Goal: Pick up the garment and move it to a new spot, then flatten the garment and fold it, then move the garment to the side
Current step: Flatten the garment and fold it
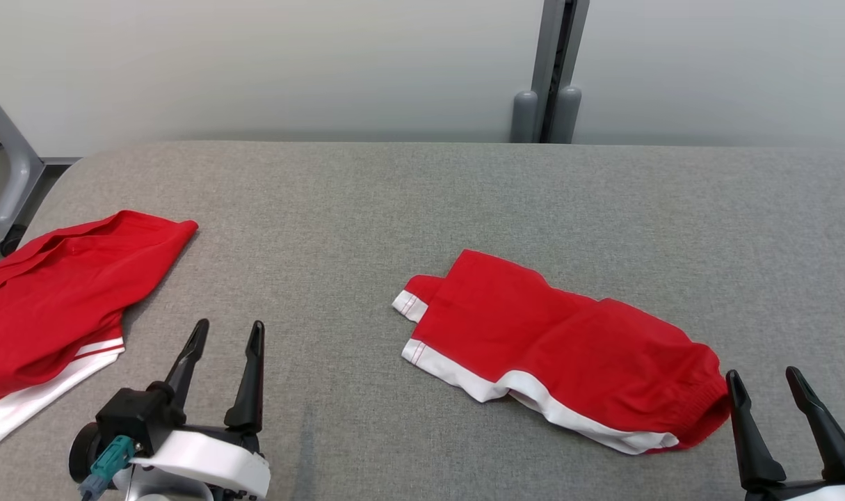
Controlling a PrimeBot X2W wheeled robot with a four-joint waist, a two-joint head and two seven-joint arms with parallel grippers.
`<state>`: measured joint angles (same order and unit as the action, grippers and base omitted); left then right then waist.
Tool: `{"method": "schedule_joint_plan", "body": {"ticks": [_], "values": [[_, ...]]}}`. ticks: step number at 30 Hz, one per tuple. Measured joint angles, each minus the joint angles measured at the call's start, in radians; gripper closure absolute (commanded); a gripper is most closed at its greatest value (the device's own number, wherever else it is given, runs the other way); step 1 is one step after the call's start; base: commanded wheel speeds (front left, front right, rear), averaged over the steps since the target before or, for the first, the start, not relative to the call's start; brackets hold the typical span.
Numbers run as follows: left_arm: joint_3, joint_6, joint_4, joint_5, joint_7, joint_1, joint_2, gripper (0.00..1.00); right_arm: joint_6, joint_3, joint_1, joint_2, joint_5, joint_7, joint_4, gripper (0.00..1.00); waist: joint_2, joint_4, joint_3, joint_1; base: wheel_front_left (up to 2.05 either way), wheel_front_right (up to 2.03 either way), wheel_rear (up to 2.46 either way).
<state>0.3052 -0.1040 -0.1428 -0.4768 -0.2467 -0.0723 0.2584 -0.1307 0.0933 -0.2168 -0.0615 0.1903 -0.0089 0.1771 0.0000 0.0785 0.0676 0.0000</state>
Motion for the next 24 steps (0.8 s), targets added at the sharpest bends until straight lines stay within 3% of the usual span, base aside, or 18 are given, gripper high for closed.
{"method": "schedule_joint_plan", "body": {"ticks": [16, 24], "values": [[0.012, -0.012, 0.035, -0.001, 0.019, 0.006, 0.013, 0.0, 0.0, -0.004, 0.027, 0.012, 0.016, 0.002, -0.001, 0.0, 0.0, -0.007, 0.023, 0.0, 0.0, 0.0, 0.0], [0.03, -0.002, 0.036, 0.001, 0.018, -0.038, 0.007, 0.0, 0.0, -0.009, 0.105, -0.074, 0.053, 0.046, -0.17, 0.0, 0.0, 0.005, 0.073, 0.0, 0.0, 0.0, 0.0]]}}
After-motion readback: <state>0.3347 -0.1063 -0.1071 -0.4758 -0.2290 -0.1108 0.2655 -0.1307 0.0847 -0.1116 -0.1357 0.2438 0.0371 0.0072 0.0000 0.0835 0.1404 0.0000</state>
